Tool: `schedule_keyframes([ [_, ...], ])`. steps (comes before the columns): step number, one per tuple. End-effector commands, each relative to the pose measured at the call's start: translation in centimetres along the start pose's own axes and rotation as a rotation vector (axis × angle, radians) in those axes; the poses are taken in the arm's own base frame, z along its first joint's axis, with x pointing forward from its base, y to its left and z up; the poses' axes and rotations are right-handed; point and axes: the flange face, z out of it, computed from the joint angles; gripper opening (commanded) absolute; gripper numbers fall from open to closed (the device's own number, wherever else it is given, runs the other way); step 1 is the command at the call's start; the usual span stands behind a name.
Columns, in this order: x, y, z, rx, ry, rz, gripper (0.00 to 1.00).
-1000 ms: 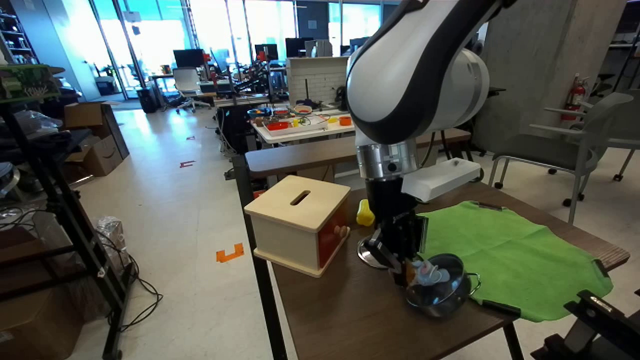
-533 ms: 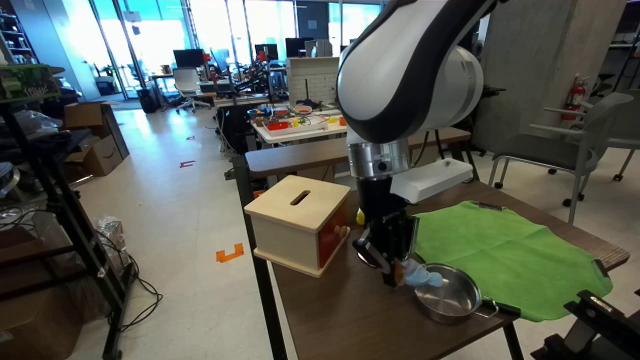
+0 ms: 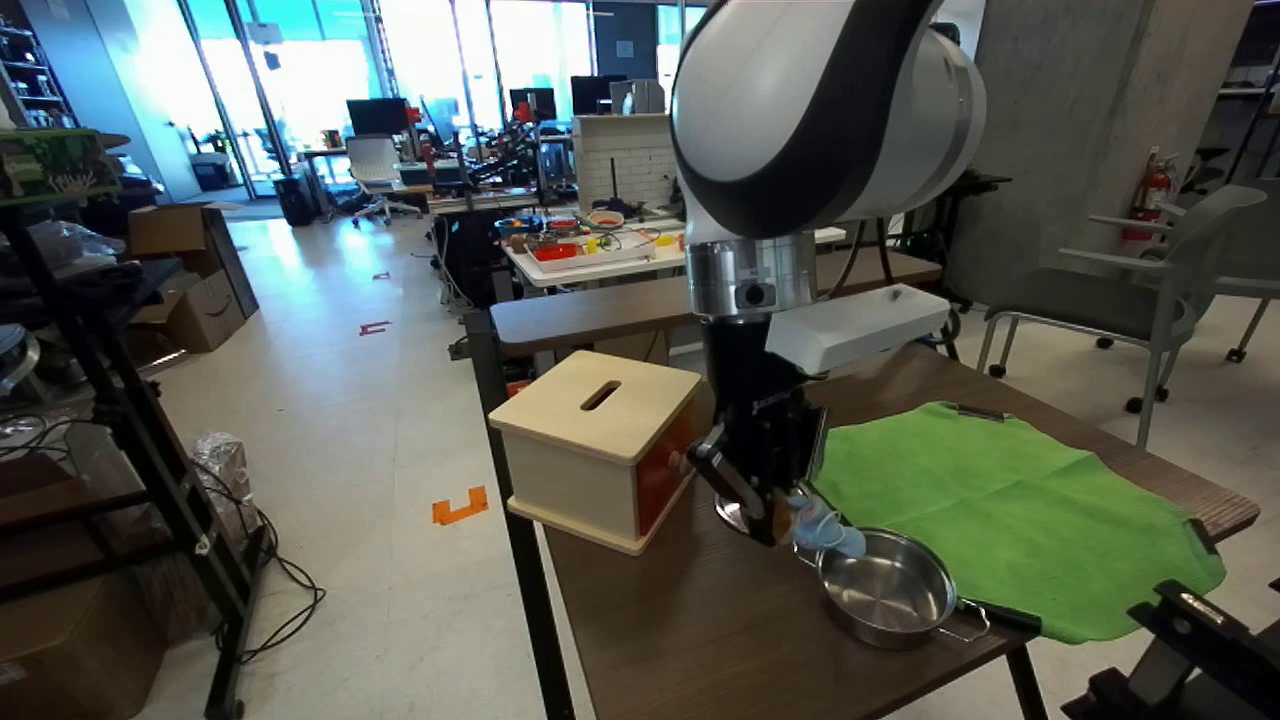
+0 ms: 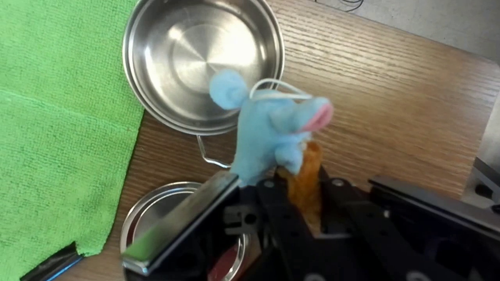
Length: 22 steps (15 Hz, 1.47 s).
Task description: Put the doll in the pot
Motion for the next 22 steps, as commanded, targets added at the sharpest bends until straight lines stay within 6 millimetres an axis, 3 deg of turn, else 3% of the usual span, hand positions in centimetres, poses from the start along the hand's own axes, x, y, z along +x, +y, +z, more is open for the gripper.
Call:
schedule_keyframes([
  [1,-2.3,0.1,-0.3,-0.032,0.018,0.018,0.03],
  [7,-4.5,1.3,0.3,-0.033,0.044,0.048,0.03],
  [13,-4.0,4.1,0.5,-0.055,0.032,0.102,0.03],
  [14,-3.9,4.5,0.5,-0.061,0.031,0.109,0.3],
  [22,-3.7,5.4,0.8,-0.072,0.01,0.123,0.89],
])
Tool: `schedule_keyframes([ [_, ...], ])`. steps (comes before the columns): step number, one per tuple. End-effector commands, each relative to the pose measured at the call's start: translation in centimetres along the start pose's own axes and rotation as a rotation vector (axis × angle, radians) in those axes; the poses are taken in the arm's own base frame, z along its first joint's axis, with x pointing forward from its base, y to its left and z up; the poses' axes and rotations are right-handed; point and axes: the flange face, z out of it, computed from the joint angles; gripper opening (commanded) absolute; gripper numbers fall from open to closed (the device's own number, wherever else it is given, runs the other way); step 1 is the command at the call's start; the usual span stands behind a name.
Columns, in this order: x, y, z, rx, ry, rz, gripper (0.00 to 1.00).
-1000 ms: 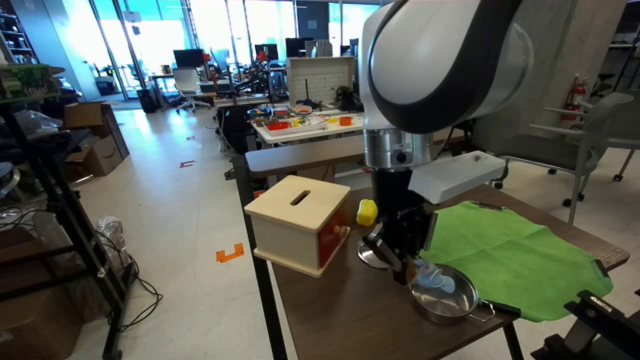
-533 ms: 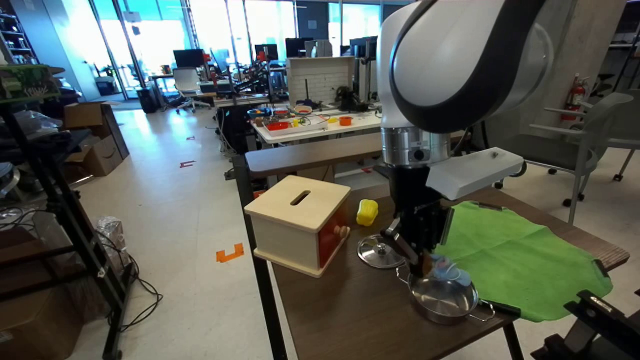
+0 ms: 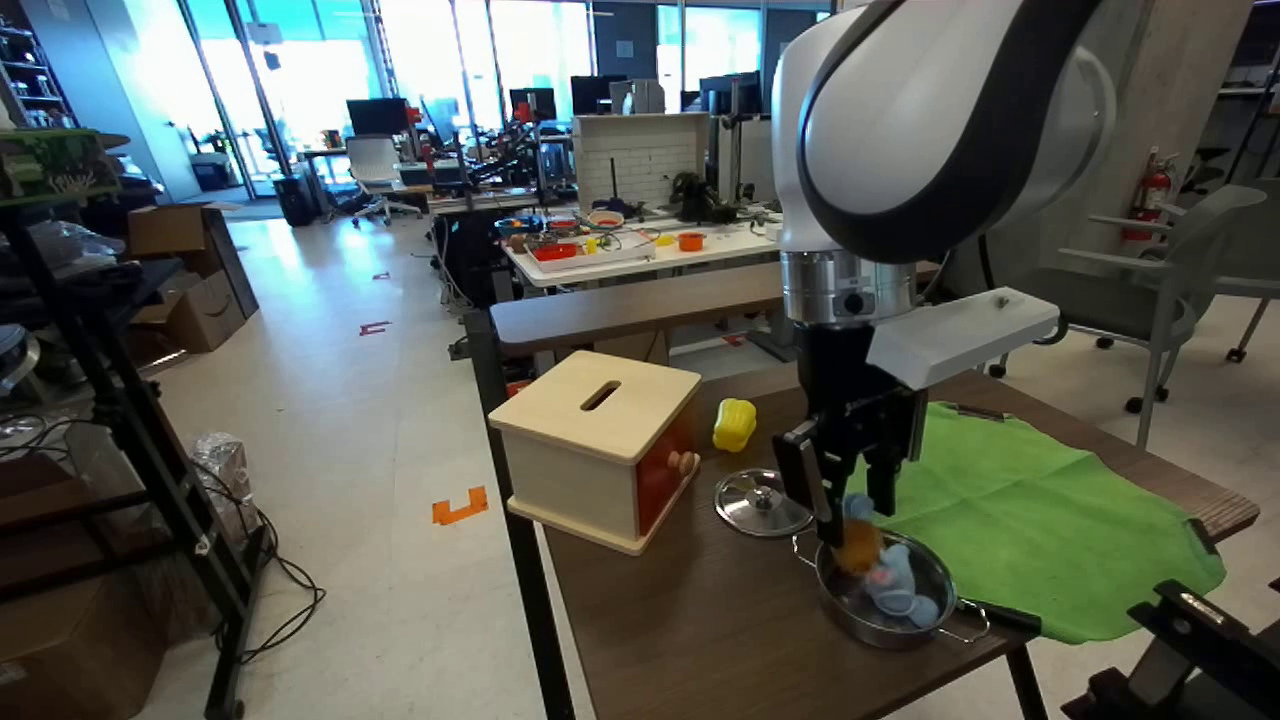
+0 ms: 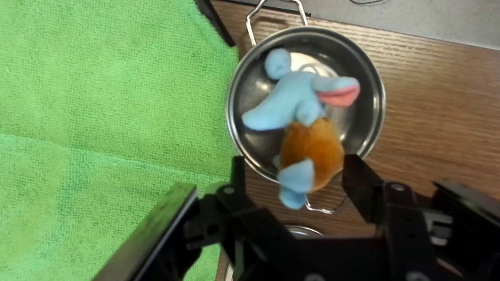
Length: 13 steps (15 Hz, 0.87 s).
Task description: Put the doll in the pot
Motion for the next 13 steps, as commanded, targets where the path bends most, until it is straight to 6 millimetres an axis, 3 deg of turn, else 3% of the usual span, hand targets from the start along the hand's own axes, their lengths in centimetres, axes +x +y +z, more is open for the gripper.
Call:
schedule_keyframes([
  [1,0.1,0.0,-0.3,-0.023,-0.008,0.008,0.96],
  [5,-0.2,-0.3,-1.8,0.004,0.02,0.017,1.0],
  [10,-1.0,-0.9,-6.6,0.081,0.131,0.031,1.0],
  [11,0.3,-1.1,-4.6,0.045,0.087,0.014,1.0],
  [13,-0.1,-1.1,-6.2,0.058,0.111,0.018,1.0],
])
